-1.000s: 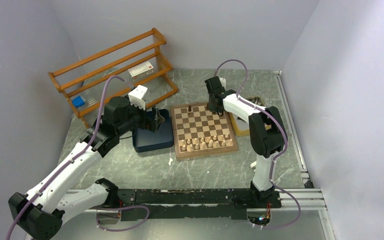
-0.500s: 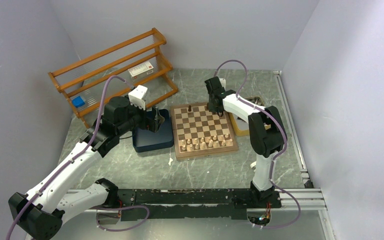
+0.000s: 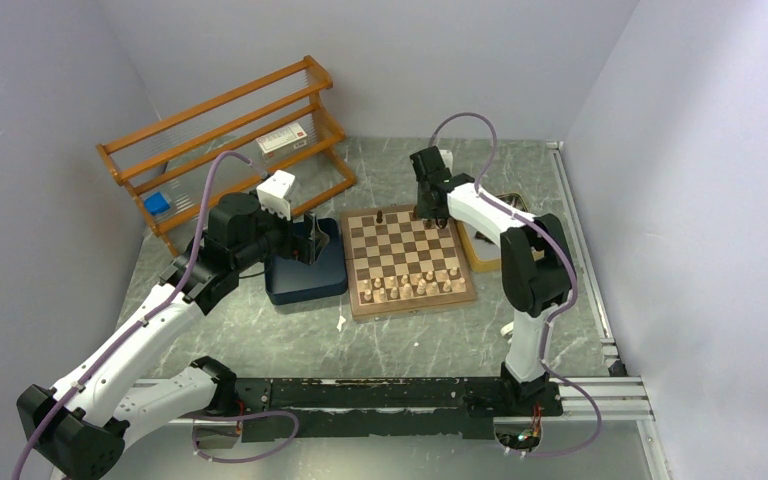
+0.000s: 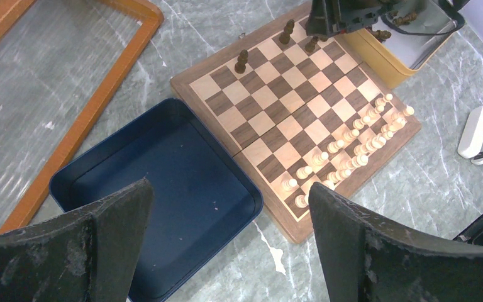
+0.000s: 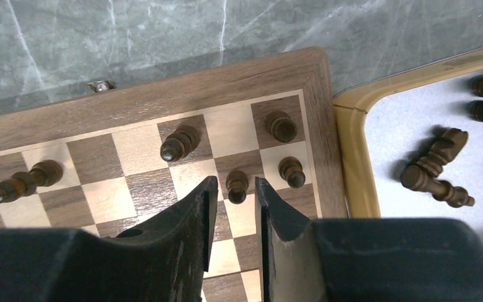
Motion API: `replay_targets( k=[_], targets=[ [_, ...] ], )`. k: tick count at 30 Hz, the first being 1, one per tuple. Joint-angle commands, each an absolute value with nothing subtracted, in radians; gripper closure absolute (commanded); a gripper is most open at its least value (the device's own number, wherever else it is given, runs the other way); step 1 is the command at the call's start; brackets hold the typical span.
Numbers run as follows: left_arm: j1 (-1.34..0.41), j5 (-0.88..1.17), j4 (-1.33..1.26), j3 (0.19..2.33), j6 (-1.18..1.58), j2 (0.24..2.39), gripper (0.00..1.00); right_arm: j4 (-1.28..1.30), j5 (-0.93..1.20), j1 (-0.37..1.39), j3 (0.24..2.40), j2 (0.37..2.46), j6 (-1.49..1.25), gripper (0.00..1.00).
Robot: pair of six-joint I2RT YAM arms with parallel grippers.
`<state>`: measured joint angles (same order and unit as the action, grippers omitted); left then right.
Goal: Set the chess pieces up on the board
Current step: Place the chess piece on the chessboard, then pick up the chess piece from the storage box.
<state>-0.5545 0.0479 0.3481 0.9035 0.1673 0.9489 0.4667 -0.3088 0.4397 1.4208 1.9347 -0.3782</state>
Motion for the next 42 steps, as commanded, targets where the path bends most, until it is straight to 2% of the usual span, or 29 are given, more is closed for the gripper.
replay_targets(
  k=[1, 9, 19, 31, 42],
  targets=[
    [-0.563, 0.061, 0.324, 0.894, 0.155, 0.943, 0.02, 0.504, -0.342, 0.428, 1.469, 1.856, -0.367, 0.67],
    [-0.563, 0.061, 0.324, 0.892, 0.155, 0.941, 0.02, 0.496, -0.374, 0.362, 1.449, 1.776, -0.343, 0.67],
    [-0.562, 0.058, 0.325, 0.891, 0.155, 0.942, 0.02, 0.379, -0.333, 0.133, 1.313, 1.704, -0.319, 0.68],
    [-0.563, 0.056, 0.327, 0.891, 0.155, 0.948, 0.02, 0.257, -0.302, 0.035, 1.259, 1.813, -0.299, 0.64],
    [-0.563, 0.052, 0.328, 0.893, 0.153, 0.947, 0.02, 0.178, -0.279, 0.013, 1.225, 1.881, -0.246, 0.64]
  ],
)
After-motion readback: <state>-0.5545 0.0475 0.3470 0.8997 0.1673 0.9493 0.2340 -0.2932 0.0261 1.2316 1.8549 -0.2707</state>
